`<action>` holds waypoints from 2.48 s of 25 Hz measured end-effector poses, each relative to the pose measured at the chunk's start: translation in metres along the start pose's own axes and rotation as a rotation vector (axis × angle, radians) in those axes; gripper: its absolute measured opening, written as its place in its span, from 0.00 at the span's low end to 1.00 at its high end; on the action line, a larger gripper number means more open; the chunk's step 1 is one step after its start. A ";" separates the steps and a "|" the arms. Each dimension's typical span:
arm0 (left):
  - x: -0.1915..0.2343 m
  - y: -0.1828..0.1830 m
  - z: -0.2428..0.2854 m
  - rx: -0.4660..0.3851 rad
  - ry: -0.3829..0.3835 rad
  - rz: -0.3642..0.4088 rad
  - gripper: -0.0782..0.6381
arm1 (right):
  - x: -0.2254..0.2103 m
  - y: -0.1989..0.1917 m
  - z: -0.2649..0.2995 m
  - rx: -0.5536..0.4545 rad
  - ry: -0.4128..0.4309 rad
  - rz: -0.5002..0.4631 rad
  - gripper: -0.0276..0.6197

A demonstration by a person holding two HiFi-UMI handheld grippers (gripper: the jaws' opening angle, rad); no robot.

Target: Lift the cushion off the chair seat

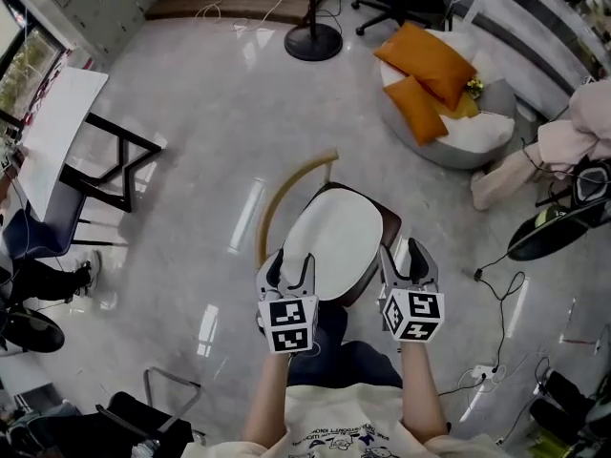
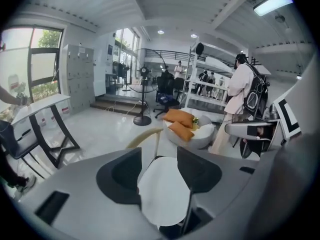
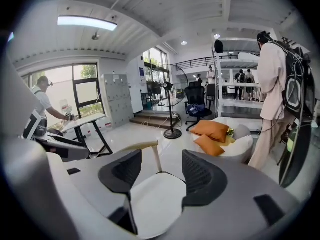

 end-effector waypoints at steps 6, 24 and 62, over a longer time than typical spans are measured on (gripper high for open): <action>0.000 -0.020 0.051 0.080 -0.037 0.014 0.43 | -0.012 -0.028 0.036 0.075 -0.023 0.010 0.46; 0.013 -0.101 0.171 0.247 -0.011 0.005 0.42 | -0.062 -0.156 0.125 0.315 0.003 0.018 0.46; 0.059 -0.315 0.406 0.556 -0.042 0.050 0.51 | -0.126 -0.416 0.277 0.597 -0.041 0.124 0.47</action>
Point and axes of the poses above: the fingertips, and each gripper's own axes: z forward along the fingers, x to its left, y out of its top, the point moved 1 cm from there along -z, backward along the fingers
